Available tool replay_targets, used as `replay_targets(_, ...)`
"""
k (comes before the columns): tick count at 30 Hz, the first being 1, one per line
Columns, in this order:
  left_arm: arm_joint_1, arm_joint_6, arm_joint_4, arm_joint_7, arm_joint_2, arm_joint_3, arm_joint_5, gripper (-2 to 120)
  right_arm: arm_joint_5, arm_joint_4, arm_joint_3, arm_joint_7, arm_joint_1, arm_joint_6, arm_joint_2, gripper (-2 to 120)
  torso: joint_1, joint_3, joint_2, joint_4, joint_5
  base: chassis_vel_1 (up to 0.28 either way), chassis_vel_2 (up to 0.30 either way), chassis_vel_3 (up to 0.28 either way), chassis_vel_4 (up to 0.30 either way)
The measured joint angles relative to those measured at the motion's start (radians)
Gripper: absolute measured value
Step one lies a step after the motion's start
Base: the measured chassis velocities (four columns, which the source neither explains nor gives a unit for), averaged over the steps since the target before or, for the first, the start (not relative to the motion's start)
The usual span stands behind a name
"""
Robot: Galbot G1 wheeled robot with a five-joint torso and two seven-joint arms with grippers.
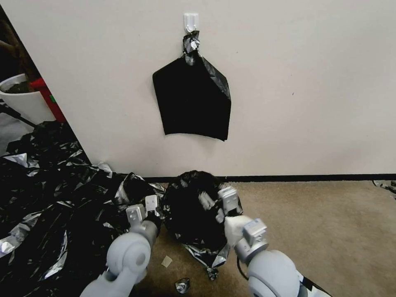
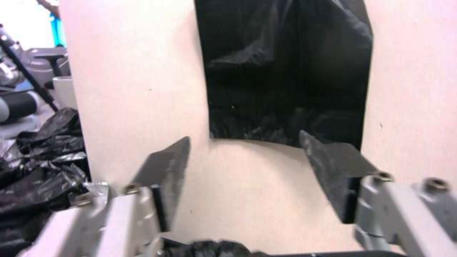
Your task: Place a trash bag onto the trash bin.
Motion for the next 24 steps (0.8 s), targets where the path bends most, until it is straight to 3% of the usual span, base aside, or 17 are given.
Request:
replay_targets(10,-0.027,0.012,0.067,-0.027,-0.031,0.014,-0.065,3,0.011,-0.028,-0.003,0.009,-0.046,-0.002,0.037,97,0.0,0.0,0.0,0.0002,0.0001,0.0,0.0,0.0,0.0)
replay_targets(17,-0.017,-0.024,0.073,-0.019,-0.03,0.013,-0.051,27,0.026,-0.045,-0.01,0.009,-0.037,-0.015,0.041,100,0.0,0.0,0.0,0.0002,0.0,0.0,0.0,0.0,0.0)
replay_targets(20,-0.001,-0.029,0.043,-0.007,-0.016,0.007,-0.043,42,0.034,-0.055,-0.012,0.01,-0.032,-0.022,0.046,100,0.0,0.0,0.0,0.0001,0.0,0.0,0.0,0.0,0.0)
replay_targets(24,0.018,-0.034,0.003,0.009,0.001,-0.002,-0.031,52,0.037,-0.067,-0.011,0.013,-0.027,-0.016,0.052,100,0.0,0.0,0.0,0.0001,0.0,0.0,0.0,0.0,0.0)
